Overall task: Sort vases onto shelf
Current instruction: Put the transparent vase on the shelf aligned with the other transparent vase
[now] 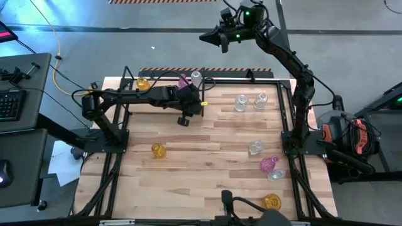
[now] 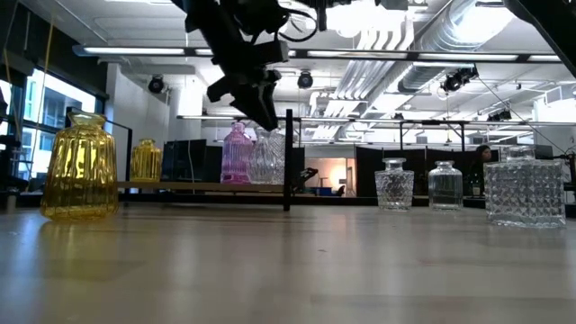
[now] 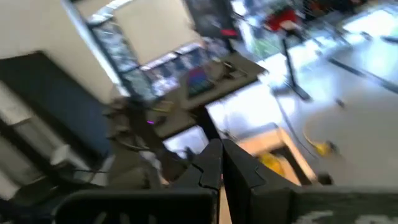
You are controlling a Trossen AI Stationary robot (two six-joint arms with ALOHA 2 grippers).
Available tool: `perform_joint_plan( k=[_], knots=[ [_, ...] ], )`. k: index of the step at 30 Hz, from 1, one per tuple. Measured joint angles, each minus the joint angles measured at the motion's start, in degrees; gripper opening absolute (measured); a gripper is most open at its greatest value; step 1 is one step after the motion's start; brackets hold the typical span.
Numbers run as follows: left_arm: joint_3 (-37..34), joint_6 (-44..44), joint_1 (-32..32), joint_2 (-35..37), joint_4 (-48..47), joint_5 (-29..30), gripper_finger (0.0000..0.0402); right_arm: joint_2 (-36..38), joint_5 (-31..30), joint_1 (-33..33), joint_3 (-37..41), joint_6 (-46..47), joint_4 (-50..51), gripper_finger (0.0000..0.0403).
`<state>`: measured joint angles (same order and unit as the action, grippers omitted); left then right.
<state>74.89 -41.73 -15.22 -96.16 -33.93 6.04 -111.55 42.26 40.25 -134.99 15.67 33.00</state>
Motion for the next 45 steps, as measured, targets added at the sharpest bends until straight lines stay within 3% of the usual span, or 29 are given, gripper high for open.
perform_joint_plan(
  k=[7, 20, 31, 45],
  knots=[
    [0.0, -5.1, -0.1, 0.0, -1.8, -0.6, 0.0087, 0.0, -9.4, -0.1, 0.0, 1.1, 6.9, 0.0000],
    [0.0, -11.5, -1.3, -1.6, -1.4, 0.5, 0.0087, 0.0, -15.2, -2.5, 0.0, 4.9, 6.6, 0.0000],
    [-0.1, -12.5, -1.9, -7.0, -4.9, 2.2, 0.0087, 0.0, -15.3, -4.0, 0.0, 3.6, 6.6, 0.0000],
    [0.0, -16.0, -3.0, -7.4, 0.5, 6.5, 0.0087, 0.0, -15.3, -4.0, 0.0, 2.4, 6.6, 0.0000]
  ],
)
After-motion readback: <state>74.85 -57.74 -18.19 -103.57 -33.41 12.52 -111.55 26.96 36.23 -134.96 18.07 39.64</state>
